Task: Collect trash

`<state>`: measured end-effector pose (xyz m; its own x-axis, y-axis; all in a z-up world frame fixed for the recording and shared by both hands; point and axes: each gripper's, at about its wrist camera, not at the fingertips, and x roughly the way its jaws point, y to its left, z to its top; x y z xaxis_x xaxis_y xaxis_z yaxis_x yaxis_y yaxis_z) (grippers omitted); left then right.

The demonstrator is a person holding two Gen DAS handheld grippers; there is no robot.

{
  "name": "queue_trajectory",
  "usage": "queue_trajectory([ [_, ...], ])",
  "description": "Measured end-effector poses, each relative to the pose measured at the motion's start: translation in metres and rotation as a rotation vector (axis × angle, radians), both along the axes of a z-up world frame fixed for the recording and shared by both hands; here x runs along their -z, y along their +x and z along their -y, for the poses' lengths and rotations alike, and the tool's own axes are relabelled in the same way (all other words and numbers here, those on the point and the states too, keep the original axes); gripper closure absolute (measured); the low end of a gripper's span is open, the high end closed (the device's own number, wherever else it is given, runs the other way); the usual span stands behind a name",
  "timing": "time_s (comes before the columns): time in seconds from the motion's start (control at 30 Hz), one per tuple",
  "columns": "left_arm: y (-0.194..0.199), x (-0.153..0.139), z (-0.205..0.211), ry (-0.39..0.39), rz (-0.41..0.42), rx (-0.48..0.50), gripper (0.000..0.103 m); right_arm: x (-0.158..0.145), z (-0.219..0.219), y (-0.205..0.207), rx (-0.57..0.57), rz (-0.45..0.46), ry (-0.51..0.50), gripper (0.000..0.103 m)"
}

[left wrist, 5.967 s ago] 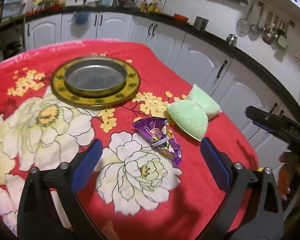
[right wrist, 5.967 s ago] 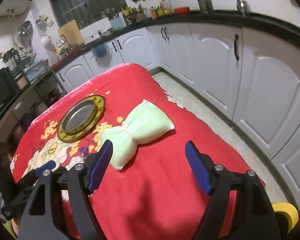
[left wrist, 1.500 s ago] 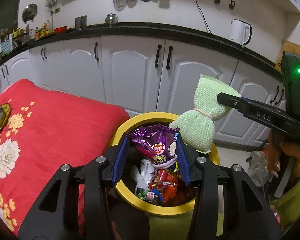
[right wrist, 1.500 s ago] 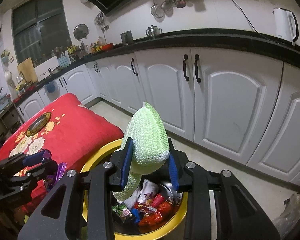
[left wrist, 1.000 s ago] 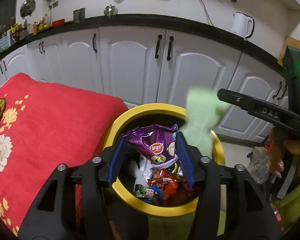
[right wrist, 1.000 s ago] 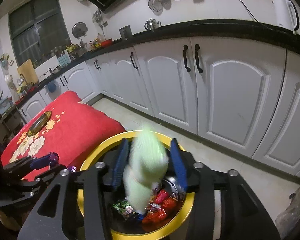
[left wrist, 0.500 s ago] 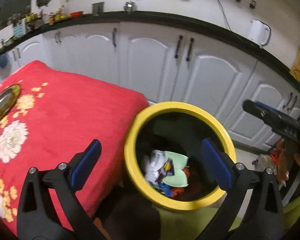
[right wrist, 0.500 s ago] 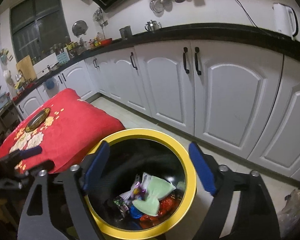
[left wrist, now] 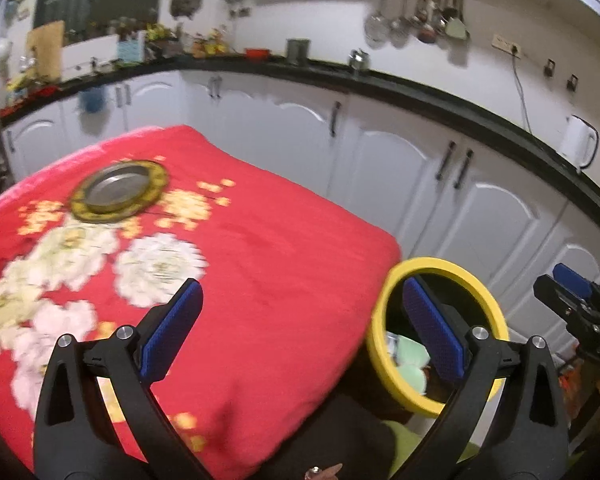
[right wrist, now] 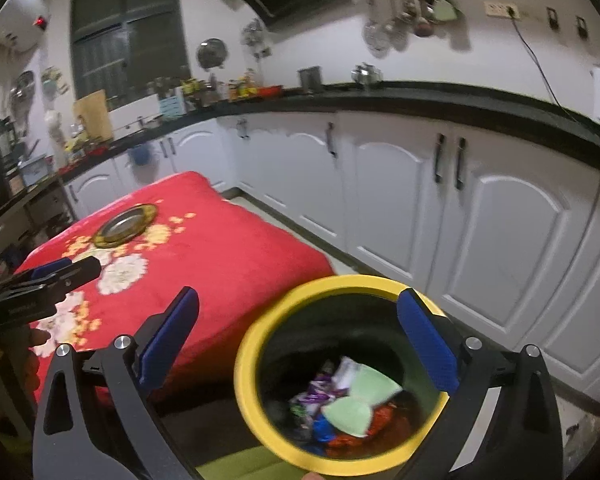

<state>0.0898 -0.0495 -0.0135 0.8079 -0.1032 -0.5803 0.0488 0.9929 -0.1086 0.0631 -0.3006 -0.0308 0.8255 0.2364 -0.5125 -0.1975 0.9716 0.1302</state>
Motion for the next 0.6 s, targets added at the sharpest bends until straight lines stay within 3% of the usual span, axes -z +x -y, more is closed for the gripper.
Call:
queue_trajectory([
  [0.37, -0.061, -0.029, -0.051, 0.027, 0.126, -0.099, 0.011, -0.032, -0.071, -0.041, -0.065, 0.169, 0.015, 0.006],
  [0.6, -0.095, -0.03, -0.055, 0.047, 0.196, -0.102, 0.011, -0.03, -0.092, -0.07, -0.077, 0.283, -0.02, 0.006],
])
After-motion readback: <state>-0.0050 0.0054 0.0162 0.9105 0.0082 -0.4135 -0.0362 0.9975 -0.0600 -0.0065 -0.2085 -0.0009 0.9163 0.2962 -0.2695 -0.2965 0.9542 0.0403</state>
